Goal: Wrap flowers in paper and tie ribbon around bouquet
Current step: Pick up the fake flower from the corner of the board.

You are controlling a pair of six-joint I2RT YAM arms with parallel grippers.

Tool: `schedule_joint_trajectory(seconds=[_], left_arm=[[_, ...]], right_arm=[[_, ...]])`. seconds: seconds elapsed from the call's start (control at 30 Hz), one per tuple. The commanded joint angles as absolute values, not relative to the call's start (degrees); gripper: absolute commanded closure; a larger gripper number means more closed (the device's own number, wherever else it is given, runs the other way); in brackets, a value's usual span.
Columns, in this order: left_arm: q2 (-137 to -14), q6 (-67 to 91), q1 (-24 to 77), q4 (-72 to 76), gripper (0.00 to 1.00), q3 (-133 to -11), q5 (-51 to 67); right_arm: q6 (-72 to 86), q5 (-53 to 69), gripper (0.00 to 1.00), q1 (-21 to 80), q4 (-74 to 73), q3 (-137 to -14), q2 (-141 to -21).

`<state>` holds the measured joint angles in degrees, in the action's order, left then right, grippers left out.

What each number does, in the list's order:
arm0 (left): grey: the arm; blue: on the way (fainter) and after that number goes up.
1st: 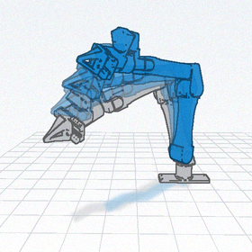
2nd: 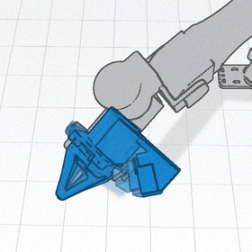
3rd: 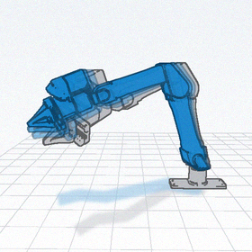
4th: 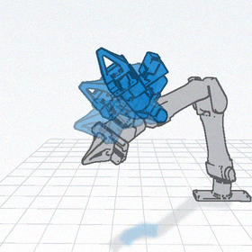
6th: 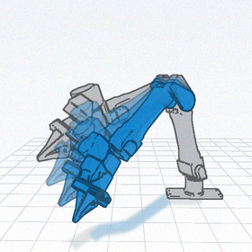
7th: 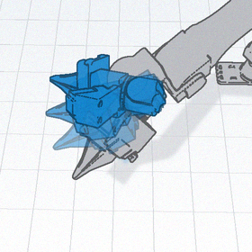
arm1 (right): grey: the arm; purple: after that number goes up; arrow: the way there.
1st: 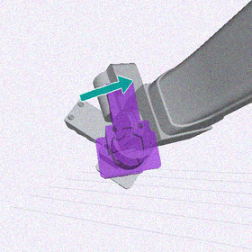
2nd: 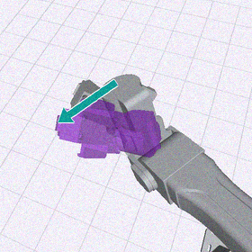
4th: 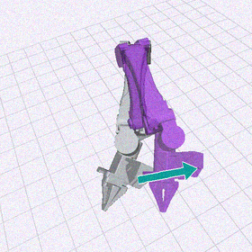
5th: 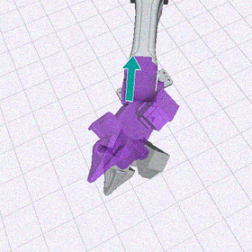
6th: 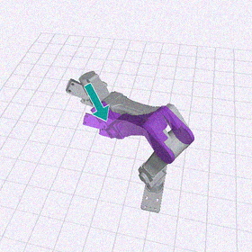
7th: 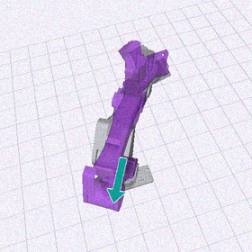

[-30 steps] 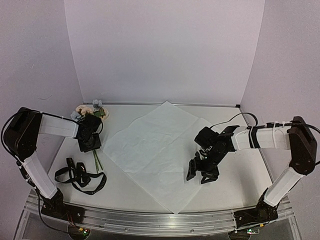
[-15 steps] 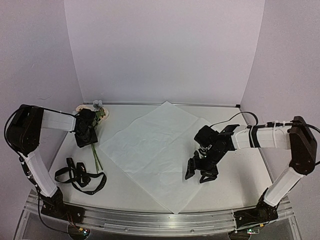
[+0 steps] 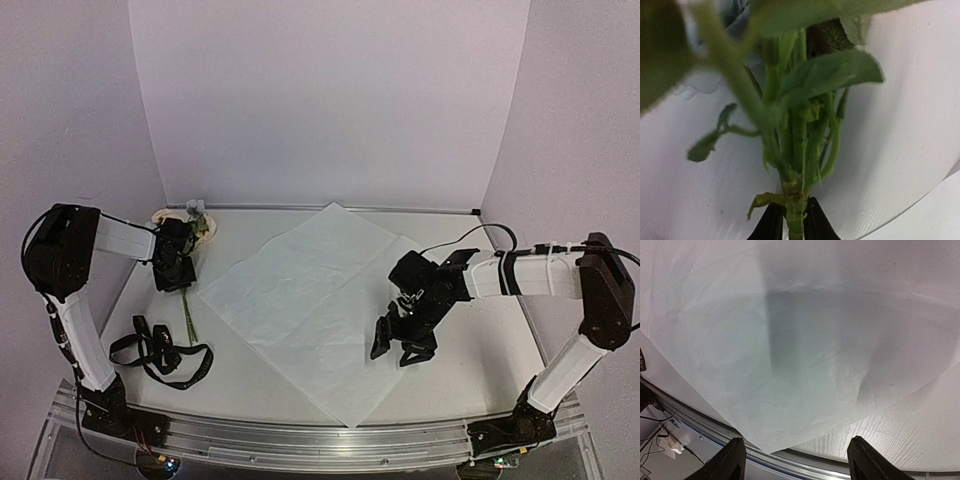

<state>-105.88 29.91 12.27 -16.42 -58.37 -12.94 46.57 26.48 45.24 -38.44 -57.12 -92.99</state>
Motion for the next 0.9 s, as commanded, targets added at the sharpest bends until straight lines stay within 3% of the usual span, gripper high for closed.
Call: schedule_joint_trajectory(seconds=[0.0,0.1,0.43,0.63,0.87], left_arm=[[-108.9,28.7,11.8,-14.4,0.94,-60.2,-11.9],[-108.5,27.6,11.7,-15.7,1.00,-61.9,-12.5],[-99.0,24.2,13.9,-24.7,1.00,-69.9,-14.8],[-97.7,30.0,22.9,-30.2,1.00,-79.3,-14.1],[-106.9,38.5,36.4,-31.7,1.00,-93.1,-14.0]], right_arm=[[46.1,26.5,0.28,44.9,-39.2,-58.7,-91.6],[46.3,26.5,0.28,44.9,-39.3,-58.8,-91.7],[44.7,26.0,0.28,44.2,-42.2,-59.5,-89.8],[44.2,25.6,0.27,42.0,-43.3,-58.3,-87.3],[43.6,24.4,0.26,39.5,-45.7,-56.1,-82.6]])
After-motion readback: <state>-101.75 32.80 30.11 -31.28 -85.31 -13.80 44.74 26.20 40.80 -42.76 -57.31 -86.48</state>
